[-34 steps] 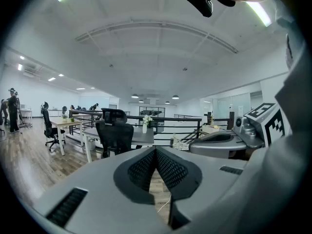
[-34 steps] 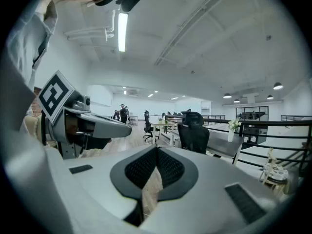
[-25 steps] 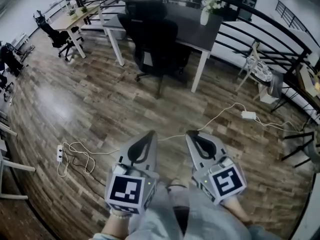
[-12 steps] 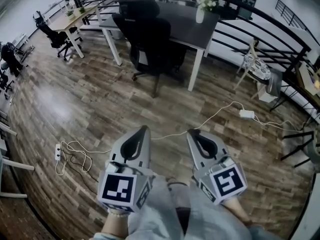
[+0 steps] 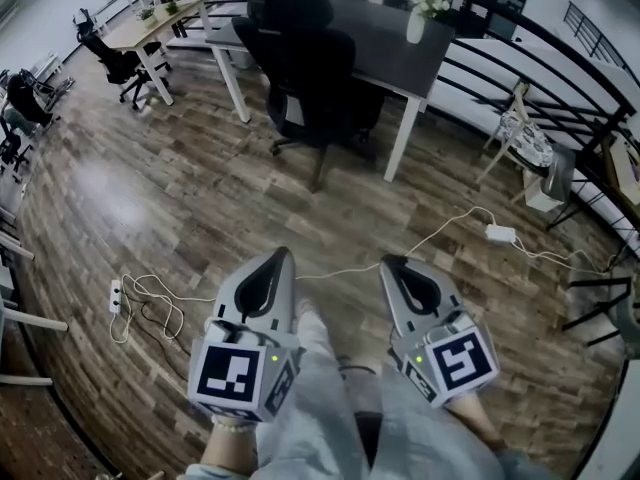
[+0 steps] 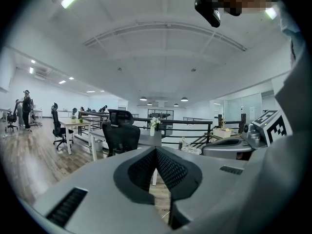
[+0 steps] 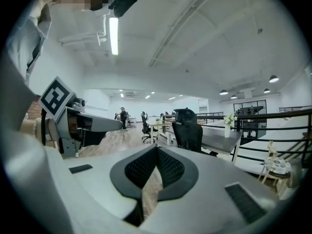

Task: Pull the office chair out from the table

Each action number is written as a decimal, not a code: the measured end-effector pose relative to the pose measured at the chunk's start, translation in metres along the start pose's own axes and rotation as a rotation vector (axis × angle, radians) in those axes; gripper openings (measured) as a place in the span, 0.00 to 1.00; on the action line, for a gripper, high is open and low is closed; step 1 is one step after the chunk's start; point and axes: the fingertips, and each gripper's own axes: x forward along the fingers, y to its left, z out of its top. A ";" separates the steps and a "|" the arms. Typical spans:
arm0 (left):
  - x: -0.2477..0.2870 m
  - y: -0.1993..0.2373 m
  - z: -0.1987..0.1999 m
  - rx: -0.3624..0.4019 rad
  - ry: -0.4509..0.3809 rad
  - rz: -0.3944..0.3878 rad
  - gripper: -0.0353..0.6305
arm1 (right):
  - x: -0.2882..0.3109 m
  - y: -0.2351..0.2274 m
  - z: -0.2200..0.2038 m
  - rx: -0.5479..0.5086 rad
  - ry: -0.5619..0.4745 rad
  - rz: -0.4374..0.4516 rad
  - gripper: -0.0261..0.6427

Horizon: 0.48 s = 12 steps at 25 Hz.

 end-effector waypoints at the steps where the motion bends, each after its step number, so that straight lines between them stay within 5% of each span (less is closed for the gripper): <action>1: 0.005 0.007 0.001 -0.003 -0.001 0.003 0.07 | 0.008 -0.001 0.000 -0.009 0.004 0.003 0.04; 12: 0.079 0.096 0.039 0.001 -0.017 0.010 0.07 | 0.119 -0.023 0.043 -0.040 -0.007 0.002 0.04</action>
